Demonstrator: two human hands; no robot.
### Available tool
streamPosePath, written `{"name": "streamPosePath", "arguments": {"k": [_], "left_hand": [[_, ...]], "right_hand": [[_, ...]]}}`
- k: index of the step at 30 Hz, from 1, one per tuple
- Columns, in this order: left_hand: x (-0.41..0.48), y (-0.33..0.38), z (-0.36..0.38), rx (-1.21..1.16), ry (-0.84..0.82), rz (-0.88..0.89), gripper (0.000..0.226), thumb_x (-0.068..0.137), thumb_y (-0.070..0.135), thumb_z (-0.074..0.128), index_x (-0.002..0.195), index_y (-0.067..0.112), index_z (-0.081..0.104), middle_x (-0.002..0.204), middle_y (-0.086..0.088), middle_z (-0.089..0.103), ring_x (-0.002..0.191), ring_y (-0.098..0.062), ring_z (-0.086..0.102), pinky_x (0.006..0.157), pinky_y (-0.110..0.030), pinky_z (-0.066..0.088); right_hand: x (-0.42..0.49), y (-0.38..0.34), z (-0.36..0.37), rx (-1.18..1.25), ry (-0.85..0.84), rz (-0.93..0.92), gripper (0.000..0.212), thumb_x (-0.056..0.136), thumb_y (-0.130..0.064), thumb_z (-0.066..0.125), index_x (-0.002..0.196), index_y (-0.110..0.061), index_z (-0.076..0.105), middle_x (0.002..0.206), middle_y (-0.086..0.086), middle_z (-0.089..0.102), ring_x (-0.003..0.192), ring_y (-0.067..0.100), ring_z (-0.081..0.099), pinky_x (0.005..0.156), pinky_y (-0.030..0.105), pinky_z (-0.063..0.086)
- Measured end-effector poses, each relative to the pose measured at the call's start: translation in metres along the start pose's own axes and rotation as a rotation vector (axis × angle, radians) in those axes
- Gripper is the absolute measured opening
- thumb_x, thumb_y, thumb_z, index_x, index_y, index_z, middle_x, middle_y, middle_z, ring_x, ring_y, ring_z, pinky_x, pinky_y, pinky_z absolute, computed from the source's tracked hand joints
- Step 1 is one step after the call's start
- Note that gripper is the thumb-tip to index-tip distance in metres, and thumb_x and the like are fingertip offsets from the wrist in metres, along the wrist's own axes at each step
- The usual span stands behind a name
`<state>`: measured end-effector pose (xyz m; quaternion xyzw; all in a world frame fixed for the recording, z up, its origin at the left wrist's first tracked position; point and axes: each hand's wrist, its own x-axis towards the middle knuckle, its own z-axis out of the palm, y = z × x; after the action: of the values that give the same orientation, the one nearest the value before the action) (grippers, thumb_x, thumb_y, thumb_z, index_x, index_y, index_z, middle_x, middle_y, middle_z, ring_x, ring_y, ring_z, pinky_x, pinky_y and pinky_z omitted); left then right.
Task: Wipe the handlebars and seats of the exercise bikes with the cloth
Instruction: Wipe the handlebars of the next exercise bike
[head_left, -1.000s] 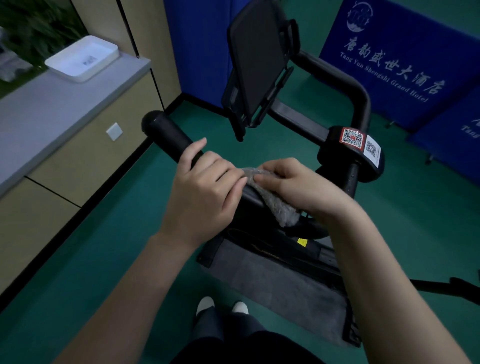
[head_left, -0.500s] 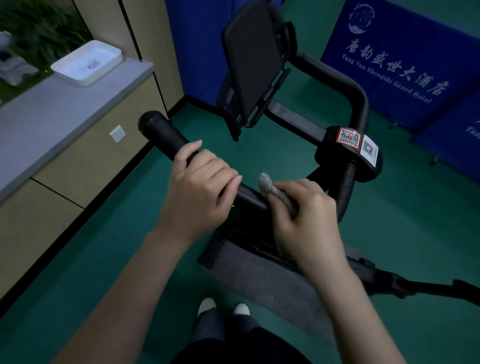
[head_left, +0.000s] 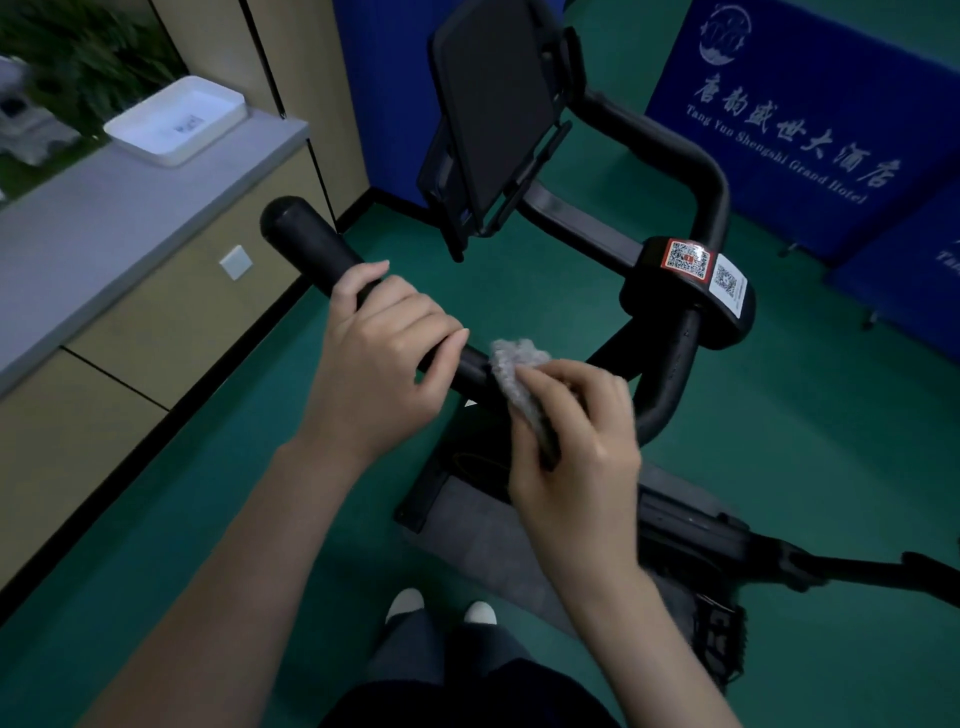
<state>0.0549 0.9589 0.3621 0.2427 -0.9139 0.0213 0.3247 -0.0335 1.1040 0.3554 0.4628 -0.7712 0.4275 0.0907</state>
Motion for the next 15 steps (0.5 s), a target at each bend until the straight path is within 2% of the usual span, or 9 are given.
{"name": "streamPosePath", "arguments": {"k": [4,9,13,15], "left_hand": [[0.000,-0.002,0.001,-0.008,0.010,0.013,0.025,0.095,0.020,0.052,0.076,0.014,0.067,0.075,0.005,0.066,0.081,-0.020,0.061,0.107,-0.031,0.022],[-0.001,-0.009,-0.001,-0.022,-0.026,0.081,0.030,0.099,0.025,0.046,0.083,0.015,0.070,0.081,0.005,0.068,0.084,-0.020,0.061,0.107,-0.032,0.023],[-0.002,-0.019,-0.006,-0.058,-0.087,0.164,0.030,0.100,0.028,0.045,0.094,0.014,0.071,0.089,0.004,0.068,0.090,-0.020,0.062,0.108,-0.034,0.023],[-0.002,-0.022,-0.006,-0.047,-0.103,0.199,0.030,0.099,0.029,0.045,0.098,0.013,0.070,0.091,0.002,0.068,0.091,-0.022,0.062,0.107,-0.036,0.025]], "right_hand": [[-0.013,0.008,-0.007,-0.025,0.144,0.095,0.026,0.082,0.001,0.061,0.107,0.000,0.068,0.102,0.013,0.058,0.093,0.025,0.057,0.086,0.026,0.045],[-0.018,-0.006,0.011,-0.031,0.231,0.111,0.025,0.081,0.005,0.064,0.106,0.001,0.069,0.100,0.009,0.058,0.091,0.025,0.057,0.087,0.028,0.046],[-0.032,-0.018,0.014,0.000,0.487,0.330,0.021,0.085,-0.002,0.062,0.105,0.002,0.067,0.102,0.010,0.059,0.097,0.014,0.057,0.092,0.018,0.044],[-0.041,-0.028,0.022,0.057,0.618,0.492,0.019,0.088,-0.009,0.060,0.104,-0.001,0.066,0.103,0.012,0.061,0.098,0.014,0.058,0.091,0.020,0.046]]}}
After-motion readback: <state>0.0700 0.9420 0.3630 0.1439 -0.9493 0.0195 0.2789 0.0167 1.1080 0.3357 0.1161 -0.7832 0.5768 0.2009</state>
